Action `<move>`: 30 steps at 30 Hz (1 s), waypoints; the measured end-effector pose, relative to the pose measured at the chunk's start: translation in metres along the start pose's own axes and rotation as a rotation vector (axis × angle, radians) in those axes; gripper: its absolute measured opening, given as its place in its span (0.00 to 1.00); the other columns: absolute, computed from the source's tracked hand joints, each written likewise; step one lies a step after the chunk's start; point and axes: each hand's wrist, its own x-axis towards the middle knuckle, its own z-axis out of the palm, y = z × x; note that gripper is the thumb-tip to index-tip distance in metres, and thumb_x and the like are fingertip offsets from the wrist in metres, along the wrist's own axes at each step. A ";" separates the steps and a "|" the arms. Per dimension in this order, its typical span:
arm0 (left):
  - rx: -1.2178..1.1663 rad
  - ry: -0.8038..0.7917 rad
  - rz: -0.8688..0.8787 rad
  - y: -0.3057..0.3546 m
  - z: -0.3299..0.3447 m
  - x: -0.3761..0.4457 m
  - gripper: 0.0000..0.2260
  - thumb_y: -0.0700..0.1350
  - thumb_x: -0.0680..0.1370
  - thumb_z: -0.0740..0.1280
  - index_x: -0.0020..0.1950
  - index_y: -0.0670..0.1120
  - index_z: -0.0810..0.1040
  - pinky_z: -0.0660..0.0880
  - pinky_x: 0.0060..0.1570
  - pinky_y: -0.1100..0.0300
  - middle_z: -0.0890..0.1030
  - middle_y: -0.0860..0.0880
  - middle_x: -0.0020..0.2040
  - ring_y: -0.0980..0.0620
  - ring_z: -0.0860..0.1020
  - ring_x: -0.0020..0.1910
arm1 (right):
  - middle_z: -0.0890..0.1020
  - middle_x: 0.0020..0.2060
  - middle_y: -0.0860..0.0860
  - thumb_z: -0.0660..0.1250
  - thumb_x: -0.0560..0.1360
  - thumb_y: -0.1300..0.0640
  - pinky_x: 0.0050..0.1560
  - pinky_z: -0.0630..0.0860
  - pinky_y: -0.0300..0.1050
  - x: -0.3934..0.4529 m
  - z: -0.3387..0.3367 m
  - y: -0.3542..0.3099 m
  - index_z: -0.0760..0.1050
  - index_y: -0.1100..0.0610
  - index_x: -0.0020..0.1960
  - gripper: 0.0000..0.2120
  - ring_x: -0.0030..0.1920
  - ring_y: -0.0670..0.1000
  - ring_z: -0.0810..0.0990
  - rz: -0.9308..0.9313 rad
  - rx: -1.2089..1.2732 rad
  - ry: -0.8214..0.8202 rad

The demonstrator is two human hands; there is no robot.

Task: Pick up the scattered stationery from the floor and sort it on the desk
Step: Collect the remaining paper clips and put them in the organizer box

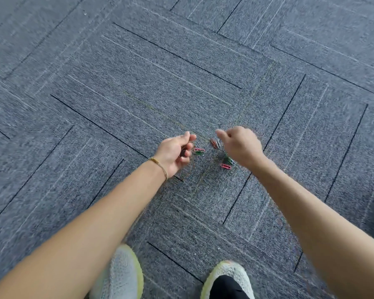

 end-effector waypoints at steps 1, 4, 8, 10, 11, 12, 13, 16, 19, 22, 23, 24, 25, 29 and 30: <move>0.029 0.030 0.025 0.001 0.000 0.000 0.14 0.54 0.81 0.64 0.45 0.44 0.77 0.63 0.20 0.67 0.73 0.51 0.33 0.57 0.67 0.26 | 0.72 0.24 0.50 0.54 0.83 0.40 0.32 0.73 0.42 0.001 0.005 -0.003 0.65 0.55 0.29 0.28 0.25 0.51 0.72 -0.054 -0.289 0.063; 0.095 0.114 0.054 0.003 -0.003 0.002 0.22 0.61 0.81 0.61 0.35 0.47 0.71 0.61 0.21 0.64 0.73 0.51 0.29 0.55 0.67 0.25 | 0.72 0.24 0.48 0.49 0.85 0.43 0.30 0.73 0.41 0.001 0.017 -0.009 0.71 0.55 0.35 0.27 0.25 0.50 0.75 -0.210 -0.641 0.115; 0.040 0.123 0.016 0.008 -0.009 0.004 0.22 0.53 0.84 0.57 0.32 0.47 0.66 0.59 0.19 0.65 0.73 0.49 0.29 0.55 0.66 0.24 | 0.70 0.24 0.46 0.45 0.85 0.43 0.26 0.69 0.38 -0.004 0.020 -0.007 0.68 0.55 0.40 0.24 0.24 0.47 0.72 -0.286 -0.803 0.078; 0.057 0.088 0.012 0.008 -0.014 0.006 0.19 0.53 0.84 0.59 0.33 0.48 0.67 0.58 0.19 0.65 0.70 0.51 0.29 0.56 0.64 0.23 | 0.68 0.25 0.45 0.44 0.85 0.42 0.23 0.62 0.38 -0.006 0.021 -0.006 0.63 0.53 0.40 0.22 0.22 0.44 0.67 -0.328 -0.858 0.063; 0.097 0.085 0.024 0.007 -0.016 0.006 0.19 0.53 0.83 0.59 0.34 0.48 0.68 0.58 0.19 0.65 0.68 0.52 0.28 0.56 0.63 0.23 | 0.67 0.25 0.45 0.45 0.85 0.43 0.23 0.59 0.38 -0.006 0.021 -0.005 0.63 0.53 0.41 0.20 0.22 0.43 0.64 -0.345 -0.874 0.060; 0.166 0.098 0.052 0.006 -0.018 0.007 0.18 0.53 0.83 0.60 0.35 0.48 0.69 0.58 0.19 0.65 0.66 0.52 0.28 0.56 0.63 0.23 | 0.66 0.25 0.45 0.46 0.86 0.46 0.23 0.57 0.38 -0.006 0.021 -0.004 0.63 0.53 0.41 0.19 0.22 0.42 0.63 -0.355 -0.887 0.054; 0.262 0.127 0.095 0.005 -0.019 0.007 0.18 0.54 0.83 0.60 0.35 0.48 0.69 0.59 0.20 0.65 0.66 0.53 0.27 0.55 0.62 0.23 | 0.66 0.25 0.45 0.48 0.86 0.51 0.23 0.58 0.38 -0.006 0.020 -0.004 0.64 0.54 0.42 0.16 0.22 0.42 0.62 -0.364 -0.899 0.043; 0.732 0.249 0.312 0.000 -0.023 0.008 0.20 0.57 0.83 0.60 0.35 0.47 0.72 0.61 0.24 0.64 0.66 0.53 0.25 0.54 0.63 0.23 | 0.66 0.25 0.45 0.52 0.82 0.65 0.24 0.59 0.40 -0.007 0.018 -0.007 0.63 0.55 0.41 0.12 0.23 0.42 0.63 -0.342 -0.916 0.020; 1.335 0.347 0.551 -0.006 -0.027 0.011 0.22 0.63 0.81 0.59 0.37 0.48 0.71 0.69 0.28 0.60 0.72 0.53 0.27 0.53 0.72 0.27 | 0.66 0.24 0.46 0.55 0.81 0.67 0.23 0.58 0.39 -0.007 0.018 -0.008 0.64 0.56 0.40 0.13 0.23 0.44 0.64 -0.313 -0.931 0.024; 1.647 0.350 0.609 -0.008 -0.022 0.010 0.20 0.63 0.82 0.55 0.43 0.48 0.71 0.76 0.33 0.56 0.76 0.51 0.32 0.51 0.75 0.30 | 0.67 0.24 0.47 0.58 0.80 0.67 0.23 0.58 0.39 -0.007 0.020 -0.009 0.66 0.56 0.40 0.11 0.23 0.45 0.66 -0.256 -0.879 0.070; 1.703 0.354 0.615 -0.008 -0.018 0.009 0.20 0.62 0.83 0.54 0.45 0.47 0.70 0.76 0.34 0.56 0.75 0.51 0.32 0.51 0.75 0.30 | 0.67 0.25 0.47 0.58 0.80 0.68 0.23 0.60 0.39 -0.007 0.020 -0.010 0.66 0.57 0.40 0.11 0.24 0.47 0.69 -0.232 -0.845 0.090; 1.745 0.366 0.617 -0.008 -0.015 0.008 0.19 0.60 0.84 0.53 0.47 0.46 0.70 0.76 0.36 0.55 0.75 0.50 0.33 0.50 0.75 0.31 | 0.68 0.25 0.48 0.58 0.80 0.68 0.24 0.65 0.41 -0.007 0.020 -0.010 0.66 0.58 0.40 0.11 0.26 0.49 0.72 -0.207 -0.791 0.107; 1.784 0.379 0.611 -0.009 -0.012 0.007 0.17 0.57 0.84 0.51 0.49 0.45 0.70 0.75 0.37 0.55 0.75 0.50 0.34 0.49 0.75 0.33 | 0.69 0.26 0.50 0.59 0.79 0.68 0.26 0.71 0.43 -0.007 0.020 -0.010 0.68 0.61 0.39 0.11 0.28 0.52 0.75 -0.177 -0.685 0.125; 1.852 0.398 0.547 -0.011 -0.007 0.006 0.13 0.48 0.84 0.51 0.57 0.44 0.71 0.70 0.39 0.54 0.78 0.47 0.39 0.46 0.77 0.38 | 0.71 0.27 0.50 0.58 0.81 0.61 0.24 0.67 0.39 -0.009 0.012 -0.002 0.72 0.64 0.37 0.15 0.25 0.48 0.66 0.029 0.342 -0.016; 1.858 0.401 0.530 -0.011 -0.006 0.006 0.12 0.47 0.84 0.52 0.59 0.43 0.71 0.69 0.39 0.54 0.79 0.46 0.40 0.45 0.77 0.39 | 0.69 0.26 0.49 0.58 0.81 0.61 0.21 0.61 0.39 -0.014 0.009 -0.003 0.72 0.61 0.37 0.15 0.24 0.47 0.62 0.049 0.678 -0.109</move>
